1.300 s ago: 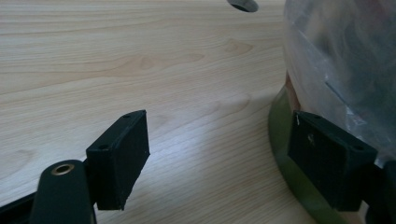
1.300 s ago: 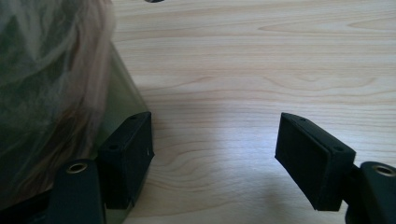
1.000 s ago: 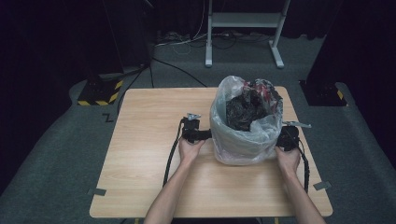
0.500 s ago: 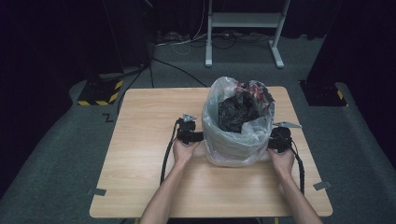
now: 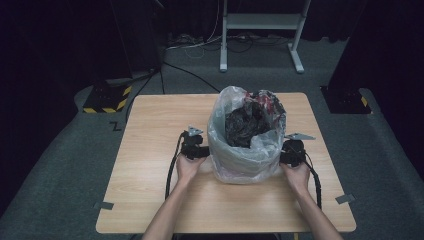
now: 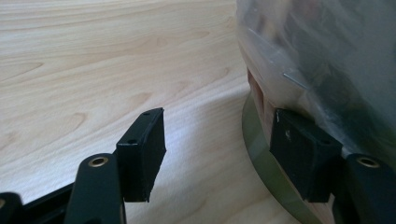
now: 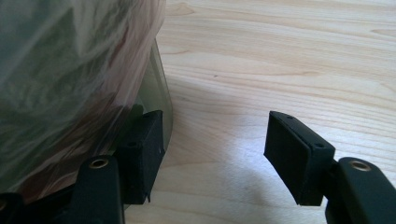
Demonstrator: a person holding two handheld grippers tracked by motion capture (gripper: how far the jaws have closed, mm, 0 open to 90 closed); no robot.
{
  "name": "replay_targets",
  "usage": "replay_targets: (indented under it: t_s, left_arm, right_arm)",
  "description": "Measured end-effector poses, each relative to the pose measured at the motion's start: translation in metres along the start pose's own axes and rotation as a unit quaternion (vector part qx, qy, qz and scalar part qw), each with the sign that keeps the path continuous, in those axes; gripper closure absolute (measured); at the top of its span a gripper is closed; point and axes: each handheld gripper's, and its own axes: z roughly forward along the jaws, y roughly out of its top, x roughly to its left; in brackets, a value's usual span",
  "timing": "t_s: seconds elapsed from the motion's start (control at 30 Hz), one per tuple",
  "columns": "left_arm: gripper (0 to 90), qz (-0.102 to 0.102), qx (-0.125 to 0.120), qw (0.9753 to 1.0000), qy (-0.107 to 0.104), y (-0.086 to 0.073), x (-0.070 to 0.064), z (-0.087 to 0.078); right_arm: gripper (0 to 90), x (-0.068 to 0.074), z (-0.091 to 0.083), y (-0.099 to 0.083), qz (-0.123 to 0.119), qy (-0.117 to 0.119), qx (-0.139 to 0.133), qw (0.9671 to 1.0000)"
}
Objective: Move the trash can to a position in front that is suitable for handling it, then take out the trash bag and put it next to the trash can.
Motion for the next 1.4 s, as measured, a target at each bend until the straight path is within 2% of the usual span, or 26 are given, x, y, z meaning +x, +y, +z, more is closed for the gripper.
replay_targets:
  t_s: [0.2,0.33,0.47,0.57,0.63,0.7,0.77,0.87,0.97,1.03,1.13,1.4]
  left_arm:
    - [34.5,0.003,0.001,1.0,0.003,-0.006,0.001,-0.008]
    - [28.7,-0.003,0.011,0.9999,0.004,-0.009,0.002,-0.011]
    - [27.7,-0.004,0.003,0.9999,0.012,-0.009,0.003,-0.022]
    - [27.5,-0.003,-0.007,0.9999,0.013,-0.01,0.006,-0.032]
    - [27.5,-0.01,-0.015,0.9997,0.015,-0.011,0.008,-0.039]
    - [27.6,-0.021,-0.015,0.9994,0.025,-0.011,0.011,-0.044]
    - [27.8,-0.024,-0.016,0.9992,0.028,-0.009,0.013,-0.048]
    - [29.2,-0.028,-0.02,0.9992,0.018,-0.007,0.016,-0.054]
    - [29.6,-0.036,-0.013,0.9991,0.016,-0.003,0.018,-0.058]
    - [28.3,-0.042,-0.02,0.9987,0.021,-0.001,0.019,-0.063]
    - [25.7,-0.042,-0.005,0.9987,0.026,0.002,0.022,-0.069]
    - [20.3,-0.065,-0.04,0.997,0.015,0.02,0.027,-0.099]
  right_arm:
    - [35.3,0.006,0.0,-0.003,-0.009,0.007,0.011,0.9999]
    - [26.4,0.005,0.003,-0.007,-0.004,0.003,0.028,0.9996]
    - [27.3,0.0,0.003,-0.014,-0.003,-0.032,0.041,0.9986]
    - [27.3,-0.008,0.002,-0.02,-0.013,-0.062,0.042,0.9971]
    - [25.4,-0.013,0.004,-0.023,-0.013,-0.079,0.053,0.9954]
    - [26.8,-0.017,0.003,-0.026,-0.011,-0.084,0.043,0.9955]
    - [26.8,-0.021,0.003,-0.027,-0.015,-0.082,0.037,0.9959]
    - [23.6,-0.026,0.003,-0.033,-0.026,-0.071,0.01,0.9971]
    - [22.8,-0.028,0.003,-0.034,-0.024,-0.074,0.011,0.9969]
    - [22.8,-0.028,0.003,-0.034,-0.025,-0.075,0.011,0.9969]
    - [22.8,-0.028,0.003,-0.034,-0.025,-0.075,0.011,0.9968]
    - [22.8,-0.028,0.003,-0.034,-0.025,-0.075,0.011,0.9968]
